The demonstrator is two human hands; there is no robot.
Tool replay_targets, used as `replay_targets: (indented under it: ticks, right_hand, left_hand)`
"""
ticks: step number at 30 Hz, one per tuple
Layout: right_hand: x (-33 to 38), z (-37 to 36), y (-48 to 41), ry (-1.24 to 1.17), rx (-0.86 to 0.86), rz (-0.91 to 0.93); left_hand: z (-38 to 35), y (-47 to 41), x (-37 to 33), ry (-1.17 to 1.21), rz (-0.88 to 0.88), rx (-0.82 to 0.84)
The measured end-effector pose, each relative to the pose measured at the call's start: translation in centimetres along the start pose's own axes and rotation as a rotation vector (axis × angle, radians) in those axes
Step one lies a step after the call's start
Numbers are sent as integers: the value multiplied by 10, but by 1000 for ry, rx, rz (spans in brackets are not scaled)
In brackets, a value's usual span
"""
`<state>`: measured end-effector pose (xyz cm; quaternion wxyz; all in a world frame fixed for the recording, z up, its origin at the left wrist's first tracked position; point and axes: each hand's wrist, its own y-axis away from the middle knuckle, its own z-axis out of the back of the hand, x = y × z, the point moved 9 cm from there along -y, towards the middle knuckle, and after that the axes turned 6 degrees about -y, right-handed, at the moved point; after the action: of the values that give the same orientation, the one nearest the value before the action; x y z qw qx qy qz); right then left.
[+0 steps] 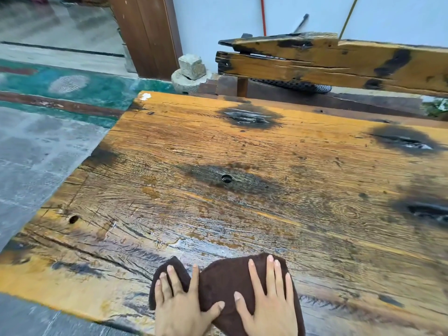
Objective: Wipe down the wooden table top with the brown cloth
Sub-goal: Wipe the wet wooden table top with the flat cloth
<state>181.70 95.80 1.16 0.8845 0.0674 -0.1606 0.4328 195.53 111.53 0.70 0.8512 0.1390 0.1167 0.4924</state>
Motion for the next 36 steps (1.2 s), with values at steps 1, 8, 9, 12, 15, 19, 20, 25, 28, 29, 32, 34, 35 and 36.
replay_targets:
  ticks: [1,8,9,12,15,19,20,25,28,29,32,34,35,36]
  right_hand:
    - [-1,0,-1,-5,-7,-17]
    - [-10,-6,-40,-28,-34,-185]
    - [-13,-7,-50,-8,-33,-197]
    - [-22,-9,-89,16,-9,-258]
    - [-25,-12,-128,18,26,-318]
    - [-29,-11,-177,10,71,-398]
    - [-30,-10,-189,14,85,-413]
    - [-37,-11,-247,48,99,-451]
    - [-45,-11,-284,56,86,-465]
    - [-47,-12,-297,60,94,-467]
    - [-55,-8,-326,65,101,-459]
    - [-61,-5,-342,59,89,-447]
    - [-63,-4,-348,62,82,-445]
    - [-66,-3,-356,67,71,-442]
  left_hand:
    - [3,-2,4,-32,43,79]
    - [29,-45,21,-102,142,223]
    - [34,-57,24,-88,141,209]
    - [54,-96,26,-70,119,166]
    - [68,-138,18,-44,108,131]
    - [86,-204,-1,-22,99,81]
    - [90,-219,-6,-20,94,63]
    - [102,-284,-30,-7,75,-10]
    - [109,-318,-41,14,65,-52]
    - [112,-330,-43,23,65,-63]
    - [119,-353,-50,54,68,-71]
    - [124,-366,-54,63,72,-71]
    - [126,-371,-56,64,75,-71]
    - [129,-377,-59,65,73,-75]
